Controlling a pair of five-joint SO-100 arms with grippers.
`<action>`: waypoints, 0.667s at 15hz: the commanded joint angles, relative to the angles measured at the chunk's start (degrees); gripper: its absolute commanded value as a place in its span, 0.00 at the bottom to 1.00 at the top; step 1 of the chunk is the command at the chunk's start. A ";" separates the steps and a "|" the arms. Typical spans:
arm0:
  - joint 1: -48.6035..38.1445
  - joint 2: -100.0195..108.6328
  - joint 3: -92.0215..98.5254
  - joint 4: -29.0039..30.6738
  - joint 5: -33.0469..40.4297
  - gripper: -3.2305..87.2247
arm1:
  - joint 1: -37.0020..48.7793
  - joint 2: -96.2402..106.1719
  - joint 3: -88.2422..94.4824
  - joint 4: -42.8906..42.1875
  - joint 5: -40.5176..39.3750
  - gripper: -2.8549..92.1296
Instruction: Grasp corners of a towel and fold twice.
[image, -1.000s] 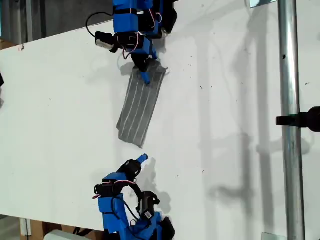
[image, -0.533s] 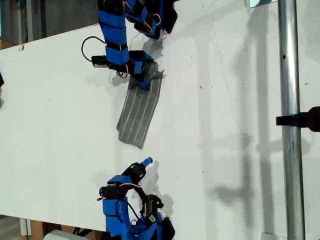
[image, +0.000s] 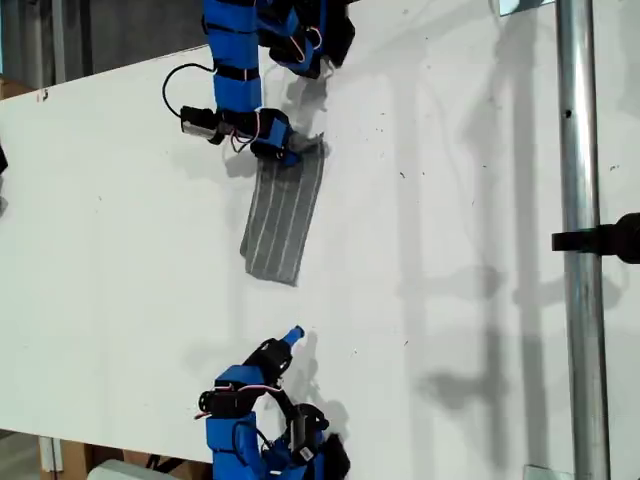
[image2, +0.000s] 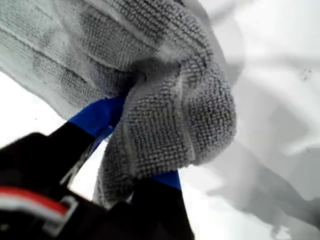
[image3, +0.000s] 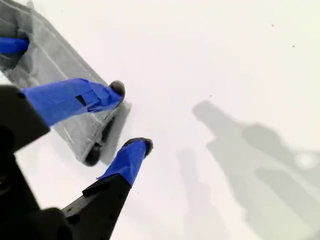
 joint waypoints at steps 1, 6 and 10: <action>-1.14 4.22 0.70 -0.44 0.09 0.21 | -7.65 2.37 -8.53 20.48 0.88 0.03; -0.97 7.82 4.57 -1.76 -0.62 0.20 | -16.79 24.43 -11.16 27.07 6.50 0.03; -1.14 10.11 5.54 -1.58 -0.97 0.19 | -11.43 34.54 2.02 -12.83 -1.67 0.03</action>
